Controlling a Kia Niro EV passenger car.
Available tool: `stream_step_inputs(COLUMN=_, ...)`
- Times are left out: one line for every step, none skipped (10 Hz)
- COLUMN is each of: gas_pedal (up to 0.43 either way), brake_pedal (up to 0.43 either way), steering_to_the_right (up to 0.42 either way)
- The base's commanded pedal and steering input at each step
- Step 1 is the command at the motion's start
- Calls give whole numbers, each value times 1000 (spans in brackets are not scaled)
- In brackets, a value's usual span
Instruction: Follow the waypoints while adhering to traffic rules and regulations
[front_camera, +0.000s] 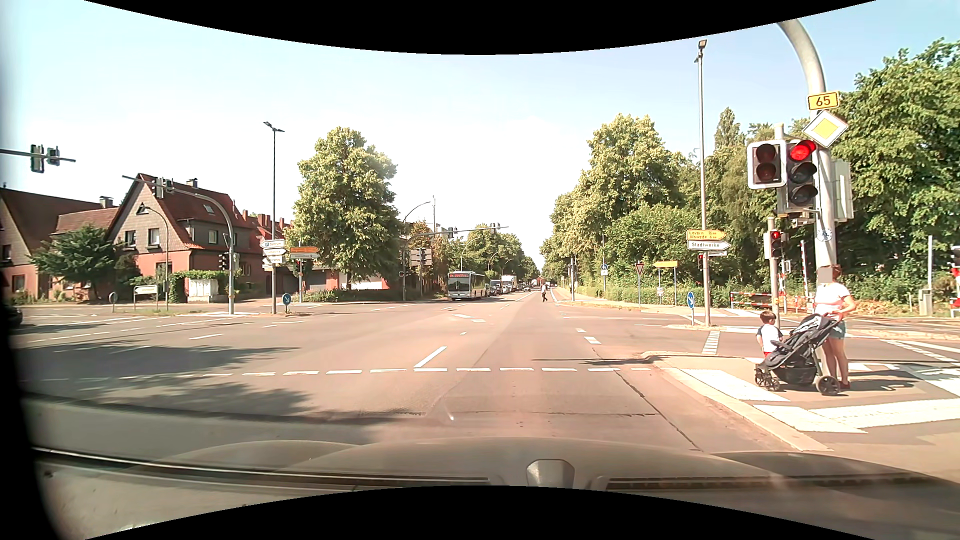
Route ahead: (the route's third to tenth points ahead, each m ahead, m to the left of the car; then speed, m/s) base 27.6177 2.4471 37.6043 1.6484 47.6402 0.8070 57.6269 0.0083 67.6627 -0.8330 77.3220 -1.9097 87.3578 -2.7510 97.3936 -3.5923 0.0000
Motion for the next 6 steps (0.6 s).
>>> stream_step_inputs(gas_pedal=0, brake_pedal=274, steering_to_the_right=16)
stream_step_inputs(gas_pedal=0, brake_pedal=274, steering_to_the_right=16)
stream_step_inputs(gas_pedal=0, brake_pedal=274, steering_to_the_right=16)
stream_step_inputs(gas_pedal=0, brake_pedal=274, steering_to_the_right=16)
stream_step_inputs(gas_pedal=0, brake_pedal=274, steering_to_the_right=16)
stream_step_inputs(gas_pedal=0, brake_pedal=274, steering_to_the_right=16)
